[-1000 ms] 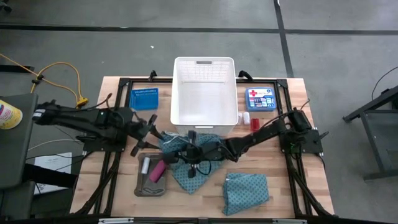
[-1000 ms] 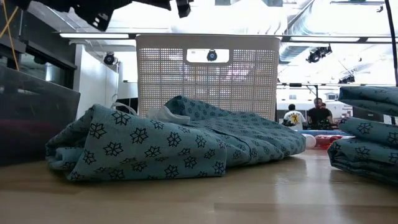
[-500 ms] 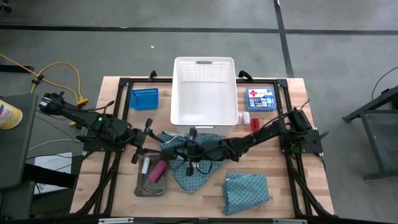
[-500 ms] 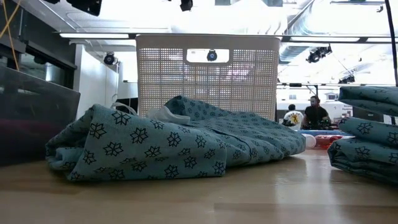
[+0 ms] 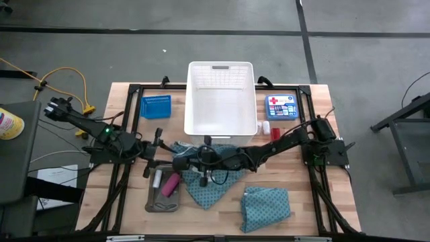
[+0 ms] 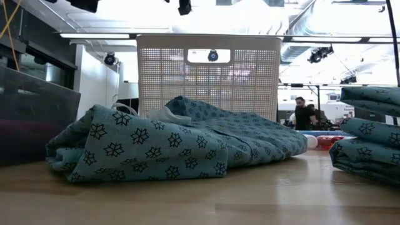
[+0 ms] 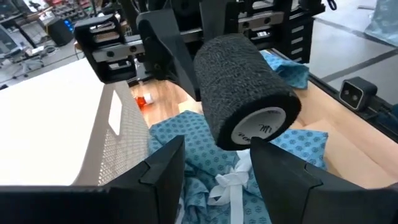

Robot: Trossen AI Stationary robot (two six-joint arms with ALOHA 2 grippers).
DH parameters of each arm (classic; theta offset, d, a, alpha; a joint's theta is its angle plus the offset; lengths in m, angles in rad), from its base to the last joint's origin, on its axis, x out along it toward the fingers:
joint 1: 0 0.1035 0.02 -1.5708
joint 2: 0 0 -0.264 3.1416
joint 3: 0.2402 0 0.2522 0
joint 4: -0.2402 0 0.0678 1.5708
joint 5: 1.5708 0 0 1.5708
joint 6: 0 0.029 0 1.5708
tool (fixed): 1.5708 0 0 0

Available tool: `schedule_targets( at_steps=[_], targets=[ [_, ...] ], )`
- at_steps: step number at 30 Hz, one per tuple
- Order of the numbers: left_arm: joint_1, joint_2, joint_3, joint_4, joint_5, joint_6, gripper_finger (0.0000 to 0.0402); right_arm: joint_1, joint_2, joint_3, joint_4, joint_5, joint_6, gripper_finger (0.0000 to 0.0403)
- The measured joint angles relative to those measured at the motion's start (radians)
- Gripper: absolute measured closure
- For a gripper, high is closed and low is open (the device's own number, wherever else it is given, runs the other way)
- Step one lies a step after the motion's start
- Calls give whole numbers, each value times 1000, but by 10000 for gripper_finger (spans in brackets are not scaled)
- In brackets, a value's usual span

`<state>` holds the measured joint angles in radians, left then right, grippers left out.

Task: Pick & place medical supplies in basket/bin
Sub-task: Put the black bandage into the black bin

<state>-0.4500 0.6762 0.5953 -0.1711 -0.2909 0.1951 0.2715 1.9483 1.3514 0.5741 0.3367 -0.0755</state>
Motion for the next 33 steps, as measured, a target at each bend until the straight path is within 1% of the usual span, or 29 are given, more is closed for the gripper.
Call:
schedule_targets(
  at_steps=[5, 9, 14, 18, 22, 25, 30, 33],
  targets=[
    [0, 2, 0, 6, 0, 15, 226, -7, 0, 0, 0, -9, 5, 376],
    [0, 3, 0, 50, 0, 55, 226, -16, 0, 0, -1, -33, 36, 376],
    [0, 37, 0, 108, 3, 128, 226, -30, 0, 0, 9, -85, 83, 376],
    [0, 83, 0, 160, 5, 179, 226, -41, 0, 0, 14, -106, 110, 376],
    [1, 109, 0, 187, 3, 208, 226, -42, 0, 0, 10, -108, 110, 376],
    [1, 110, 0, 187, 3, 201, 227, -41, 0, 0, 6, -106, 110, 376],
    [-18, 106, 0, 187, -10, 182, 247, -41, 0, 0, 4, -102, 110, 376],
    [-48, 105, 0, 184, -54, 181, 265, -37, 0, 1, -9, -82, 110, 376]
  ],
)
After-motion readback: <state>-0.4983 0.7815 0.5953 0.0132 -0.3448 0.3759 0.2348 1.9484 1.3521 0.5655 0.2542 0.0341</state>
